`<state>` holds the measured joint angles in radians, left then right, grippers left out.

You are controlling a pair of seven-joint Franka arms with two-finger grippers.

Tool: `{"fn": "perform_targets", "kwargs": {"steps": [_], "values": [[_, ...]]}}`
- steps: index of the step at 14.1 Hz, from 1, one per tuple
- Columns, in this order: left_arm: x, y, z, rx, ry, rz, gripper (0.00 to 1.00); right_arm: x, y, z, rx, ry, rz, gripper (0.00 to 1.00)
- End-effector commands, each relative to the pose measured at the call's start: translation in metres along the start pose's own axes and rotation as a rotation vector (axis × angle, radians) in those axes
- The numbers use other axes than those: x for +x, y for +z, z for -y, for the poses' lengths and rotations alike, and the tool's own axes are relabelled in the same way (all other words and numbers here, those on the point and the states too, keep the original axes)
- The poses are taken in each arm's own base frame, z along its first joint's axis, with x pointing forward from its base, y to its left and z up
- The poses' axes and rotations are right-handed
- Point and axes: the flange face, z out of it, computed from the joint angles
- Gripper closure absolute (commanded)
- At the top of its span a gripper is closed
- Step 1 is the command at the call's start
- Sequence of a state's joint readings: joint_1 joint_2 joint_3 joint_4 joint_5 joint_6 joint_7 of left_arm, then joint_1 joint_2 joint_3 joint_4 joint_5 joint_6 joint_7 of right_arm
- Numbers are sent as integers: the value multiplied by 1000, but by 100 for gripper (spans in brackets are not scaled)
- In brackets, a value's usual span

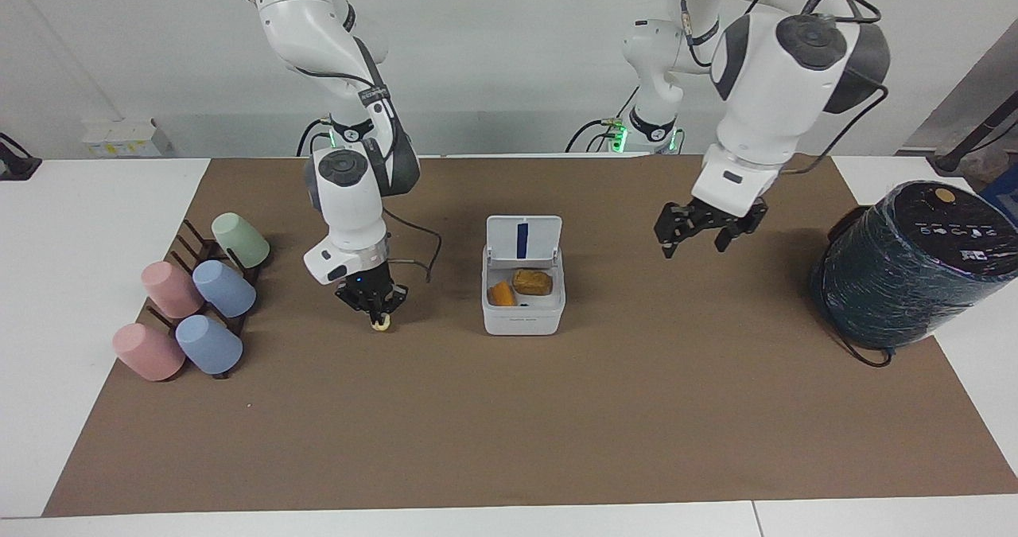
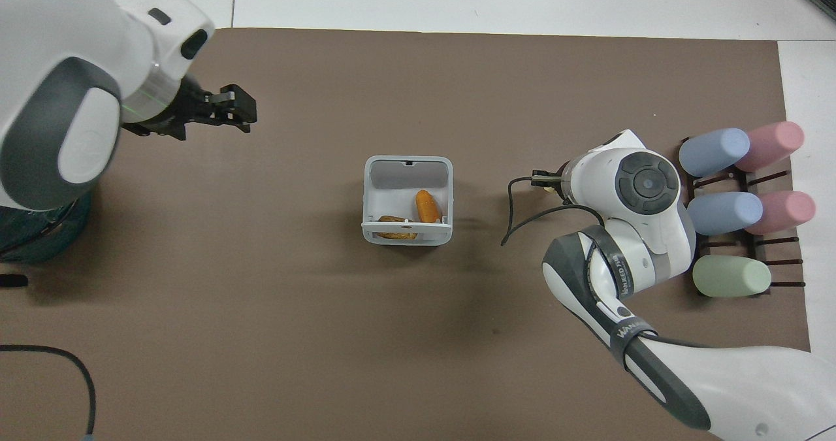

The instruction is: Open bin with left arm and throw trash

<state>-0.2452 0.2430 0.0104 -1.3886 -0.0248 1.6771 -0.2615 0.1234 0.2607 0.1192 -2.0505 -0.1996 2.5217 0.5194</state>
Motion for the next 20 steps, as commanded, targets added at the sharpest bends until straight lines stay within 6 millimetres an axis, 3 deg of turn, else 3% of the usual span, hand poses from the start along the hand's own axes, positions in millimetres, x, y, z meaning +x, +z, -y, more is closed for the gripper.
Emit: {"fn": "perform_targets", "kwargs": {"steps": [1, 3, 6, 8, 11, 14, 16, 18, 19, 20], "values": [[-7, -21, 47, 24, 56, 8, 6, 17, -46, 33, 4, 35, -22, 100], [-10, -34, 72, 26, 35, 6, 0, 25, -79, 72, 18, 71, -7, 100], [-19, -33, 75, 28, 47, 13, 0, 27, -114, 116, 103, 133, -27, 100], [-20, -34, 74, 30, 49, 11, 0, 29, -119, 130, 144, 155, -17, 100], [-26, -44, 69, 44, 62, -3, 0, 4, -125, 169, 167, 132, -4, 100], [-31, -34, 69, 45, 67, -3, 0, -18, -117, 197, 171, 114, 19, 100], [-33, -31, 70, 44, 77, -15, 0, -20, -112, 197, 163, 111, 28, 77], [-33, -31, 77, 44, 69, -4, 0, -20, -112, 197, 163, 113, 29, 35], [-33, -31, 77, 44, 69, -4, 0, -21, -112, 199, 162, 116, 30, 30], [-33, -29, 79, 45, 66, 2, 0, -24, -113, 202, 164, 118, 30, 16]]}}
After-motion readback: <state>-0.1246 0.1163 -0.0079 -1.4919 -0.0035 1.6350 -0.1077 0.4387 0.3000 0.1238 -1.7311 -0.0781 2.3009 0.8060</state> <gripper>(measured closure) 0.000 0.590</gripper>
